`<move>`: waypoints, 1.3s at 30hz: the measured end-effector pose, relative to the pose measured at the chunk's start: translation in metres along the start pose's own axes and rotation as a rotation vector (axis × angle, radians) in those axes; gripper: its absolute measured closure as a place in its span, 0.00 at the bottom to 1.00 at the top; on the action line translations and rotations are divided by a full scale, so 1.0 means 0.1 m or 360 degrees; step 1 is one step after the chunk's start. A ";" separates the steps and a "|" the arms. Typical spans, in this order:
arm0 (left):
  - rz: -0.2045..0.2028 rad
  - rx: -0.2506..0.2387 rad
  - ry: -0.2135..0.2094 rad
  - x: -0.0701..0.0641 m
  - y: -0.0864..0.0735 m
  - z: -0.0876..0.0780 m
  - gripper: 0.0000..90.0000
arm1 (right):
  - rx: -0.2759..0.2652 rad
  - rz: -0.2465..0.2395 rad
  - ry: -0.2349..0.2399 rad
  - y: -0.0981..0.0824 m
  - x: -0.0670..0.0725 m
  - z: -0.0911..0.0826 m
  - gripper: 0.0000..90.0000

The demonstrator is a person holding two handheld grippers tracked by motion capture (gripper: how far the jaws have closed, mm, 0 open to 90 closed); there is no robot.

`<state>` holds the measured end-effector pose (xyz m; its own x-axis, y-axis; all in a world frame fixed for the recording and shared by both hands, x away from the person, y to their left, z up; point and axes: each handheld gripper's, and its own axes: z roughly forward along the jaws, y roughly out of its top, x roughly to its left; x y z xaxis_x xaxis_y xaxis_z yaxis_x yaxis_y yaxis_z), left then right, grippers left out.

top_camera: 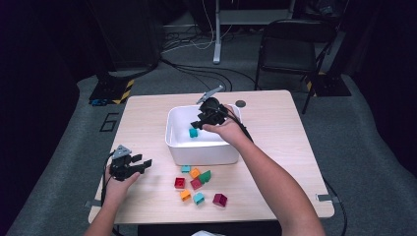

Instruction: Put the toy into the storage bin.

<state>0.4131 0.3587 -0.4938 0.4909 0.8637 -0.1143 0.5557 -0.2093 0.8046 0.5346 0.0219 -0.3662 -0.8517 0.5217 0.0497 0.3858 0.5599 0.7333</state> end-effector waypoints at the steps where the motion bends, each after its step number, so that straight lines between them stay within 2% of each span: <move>1: 0.0002 0.0001 0.0000 0.00 0.00 0.00 0.48 | -0.0005 -0.0009 0.0004 0.00 0.02 -0.04 0.56; 4: 0.0001 0.0000 -0.0005 0.00 0.02 0.02 0.48 | -0.0012 -0.0066 0.0004 -0.02 0.11 -0.15 0.56; 9: 0.0005 0.0004 -0.0012 -0.01 0.03 0.04 0.48 | -0.0053 -0.0080 0.0017 -0.07 0.23 -0.26 0.56; 12: 0.0004 0.0005 -0.0015 0.00 0.04 0.05 0.48 | -0.0073 -0.0117 0.0039 -0.14 0.35 -0.38 0.56; 22: 0.0010 -0.0001 -0.0026 -0.02 0.07 0.11 0.48 | -0.0167 -0.0181 0.0094 -0.40 0.60 -0.65 0.57; 26: 0.0019 0.0011 -0.0032 -0.02 0.08 0.11 0.48 | -0.0174 -0.0188 0.0122 -0.48 0.65 -0.67 0.57; 28: 0.0019 0.0012 -0.0033 -0.02 0.09 0.12 0.48 | -0.0155 -0.0179 0.0141 -0.58 0.71 -0.65 0.57; 39: 0.0010 0.0018 -0.0032 -0.02 0.08 0.12 0.48 | -0.0123 -0.0151 0.0179 -0.81 0.74 -0.51 0.57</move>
<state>0.4251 0.3498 -0.4939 0.5077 0.8530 -0.1211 0.5600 -0.2199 0.7987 0.4217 -0.0179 -0.3874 -0.9190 0.3911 0.0501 0.2769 0.5498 0.7880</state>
